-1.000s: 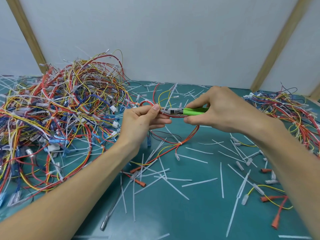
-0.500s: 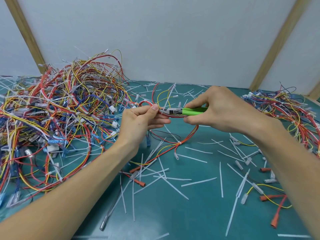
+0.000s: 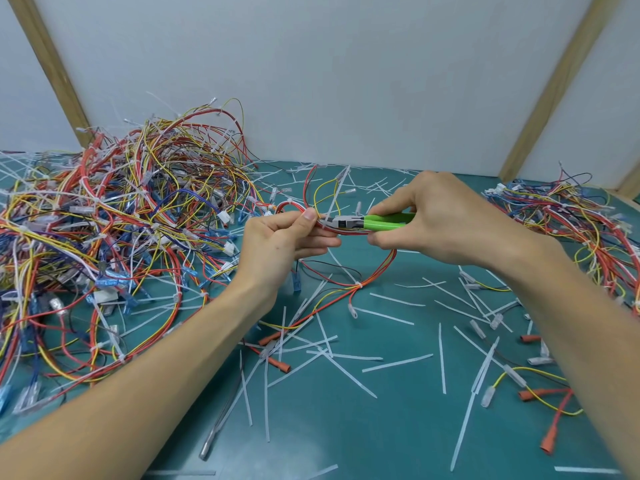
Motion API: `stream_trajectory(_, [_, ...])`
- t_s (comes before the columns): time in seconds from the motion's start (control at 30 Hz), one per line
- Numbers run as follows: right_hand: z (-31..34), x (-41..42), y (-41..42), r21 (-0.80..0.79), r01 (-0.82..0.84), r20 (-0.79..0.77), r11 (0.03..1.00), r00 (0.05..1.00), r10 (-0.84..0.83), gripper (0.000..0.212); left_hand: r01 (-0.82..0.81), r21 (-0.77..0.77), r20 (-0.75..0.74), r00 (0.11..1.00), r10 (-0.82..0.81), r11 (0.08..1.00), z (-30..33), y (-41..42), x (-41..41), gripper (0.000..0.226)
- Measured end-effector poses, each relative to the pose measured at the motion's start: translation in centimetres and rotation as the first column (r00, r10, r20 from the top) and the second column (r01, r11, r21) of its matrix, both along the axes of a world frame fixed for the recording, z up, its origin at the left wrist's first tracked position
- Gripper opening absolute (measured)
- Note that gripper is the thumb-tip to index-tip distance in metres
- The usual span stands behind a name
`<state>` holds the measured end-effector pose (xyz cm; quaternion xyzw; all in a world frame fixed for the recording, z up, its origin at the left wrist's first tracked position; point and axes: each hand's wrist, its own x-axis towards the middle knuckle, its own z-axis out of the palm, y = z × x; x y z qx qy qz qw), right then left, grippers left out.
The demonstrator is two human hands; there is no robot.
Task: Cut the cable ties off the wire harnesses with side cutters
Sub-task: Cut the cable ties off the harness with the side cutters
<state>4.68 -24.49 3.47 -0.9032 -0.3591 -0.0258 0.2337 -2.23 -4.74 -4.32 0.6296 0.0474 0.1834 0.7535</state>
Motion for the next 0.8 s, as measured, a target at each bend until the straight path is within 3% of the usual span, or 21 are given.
stream_trajectory(0.67, [0.07,0.13,-0.12,-0.033,0.006,0.026,0.999,1.000,-0.005,0.015,0.004,-0.006,0.003,1.000,-0.004,1.000,0.01,-0.06,-0.04,0.026])
stream_trajectory(0.8, [0.29,0.87,-0.73,0.021,0.040,0.031,0.999,0.999,-0.041,0.011,-0.006,-0.037,0.021,1.000,0.007,0.999,0.27,0.31,0.06,0.026])
